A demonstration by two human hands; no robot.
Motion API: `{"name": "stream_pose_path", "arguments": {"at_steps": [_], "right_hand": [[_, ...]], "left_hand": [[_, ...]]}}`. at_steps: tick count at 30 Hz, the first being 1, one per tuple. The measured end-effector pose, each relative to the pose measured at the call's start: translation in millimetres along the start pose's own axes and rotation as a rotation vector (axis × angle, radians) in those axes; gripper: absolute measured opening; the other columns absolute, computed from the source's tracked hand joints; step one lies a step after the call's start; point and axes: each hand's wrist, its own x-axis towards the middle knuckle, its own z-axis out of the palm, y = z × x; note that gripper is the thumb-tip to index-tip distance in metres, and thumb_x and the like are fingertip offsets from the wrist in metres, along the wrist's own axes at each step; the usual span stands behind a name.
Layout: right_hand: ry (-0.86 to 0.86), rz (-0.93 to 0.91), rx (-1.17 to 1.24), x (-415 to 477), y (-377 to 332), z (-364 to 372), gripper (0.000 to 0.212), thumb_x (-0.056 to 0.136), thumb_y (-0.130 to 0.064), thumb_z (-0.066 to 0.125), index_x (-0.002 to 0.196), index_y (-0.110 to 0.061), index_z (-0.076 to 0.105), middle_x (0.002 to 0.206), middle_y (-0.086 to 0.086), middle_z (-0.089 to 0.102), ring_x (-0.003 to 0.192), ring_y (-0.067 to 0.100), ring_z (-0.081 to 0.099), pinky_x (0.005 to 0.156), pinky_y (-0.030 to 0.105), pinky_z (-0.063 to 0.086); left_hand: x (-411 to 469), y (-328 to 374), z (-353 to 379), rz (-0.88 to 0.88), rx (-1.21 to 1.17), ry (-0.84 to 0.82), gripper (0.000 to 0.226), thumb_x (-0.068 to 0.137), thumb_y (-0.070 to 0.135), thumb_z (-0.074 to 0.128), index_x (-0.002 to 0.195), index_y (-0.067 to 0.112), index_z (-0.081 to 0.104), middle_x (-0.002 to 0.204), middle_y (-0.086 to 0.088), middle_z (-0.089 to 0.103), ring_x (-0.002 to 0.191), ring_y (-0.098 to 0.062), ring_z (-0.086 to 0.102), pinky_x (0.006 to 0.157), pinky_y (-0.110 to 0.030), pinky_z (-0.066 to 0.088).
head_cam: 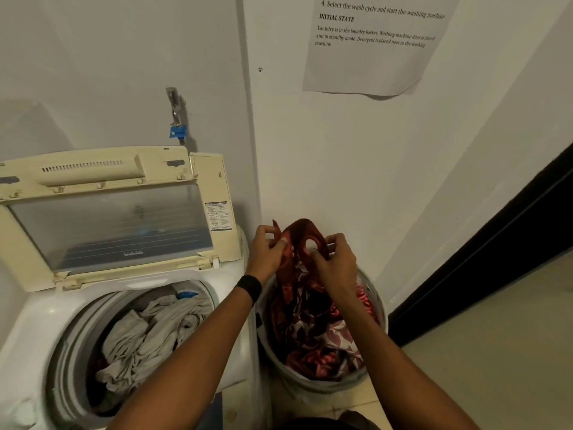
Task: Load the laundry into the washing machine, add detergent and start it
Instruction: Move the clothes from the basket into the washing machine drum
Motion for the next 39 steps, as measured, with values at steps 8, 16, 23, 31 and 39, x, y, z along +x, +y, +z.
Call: {"name": "stream_pose_path", "arguments": {"at_steps": [8, 16, 23, 31, 39], "right_hand": [[-0.376, -0.314, -0.011, -11, 2, 19, 0.043, 0.090, -0.008, 0.068, 0.131, -0.021, 0.062, 0.123, -0.006, 0.068, 0.109, 0.006, 0.063, 0.095, 0.029, 0.056], [-0.392, -0.096, -0.187, -37, 61, 15, 0.023, 0.095, -0.026, 0.064, 0.118, -0.023, 0.063, 0.112, -0.006, 0.069, 0.102, 0.014, 0.067, 0.088, 0.034, 0.057], [-0.707, -0.295, -0.461, 19, -3, -38, 0.008, 0.083, -0.027, 0.073, 0.092, -0.027, 0.072, 0.083, -0.009, 0.069, 0.072, 0.010, 0.062, 0.065, 0.024, 0.047], [-0.443, -0.190, -0.517, 37, -35, -23, 0.021, 0.084, -0.036, 0.074, 0.078, -0.026, 0.056, 0.071, -0.005, 0.061, 0.064, 0.016, 0.060, 0.058, 0.027, 0.046], [-0.410, -0.068, -0.434, 20, 9, -11, 0.034, 0.092, -0.020, 0.067, 0.123, -0.019, 0.052, 0.121, 0.004, 0.057, 0.104, 0.026, 0.061, 0.085, 0.038, 0.054]], "left_hand": [[1, 9, -1, -0.111, -0.060, -0.095, 0.066, 0.080, 0.045, 0.085, 0.131, 0.027, 0.048, 0.129, -0.005, 0.061, 0.117, -0.026, 0.061, 0.105, -0.044, 0.052], [14, 28, -18, -0.022, -0.029, -0.053, 0.030, 0.098, 0.015, 0.067, 0.124, 0.014, 0.054, 0.077, -0.003, 0.072, 0.063, -0.009, 0.068, 0.067, -0.026, 0.054], [13, 31, -28, 0.046, 0.285, -0.390, 0.029, 0.098, 0.022, 0.070, 0.122, 0.014, 0.056, 0.105, -0.011, 0.076, 0.076, -0.004, 0.072, 0.066, -0.017, 0.055], [-2, 35, -19, -0.009, 0.231, -0.639, 0.061, 0.088, 0.039, 0.080, 0.138, 0.035, 0.047, 0.127, -0.002, 0.065, 0.111, -0.016, 0.067, 0.094, -0.028, 0.053], [8, 30, -33, 0.009, 0.043, -0.263, 0.059, 0.084, 0.015, 0.082, 0.132, 0.024, 0.050, 0.113, -0.008, 0.066, 0.090, -0.020, 0.072, 0.072, -0.029, 0.062]]}}
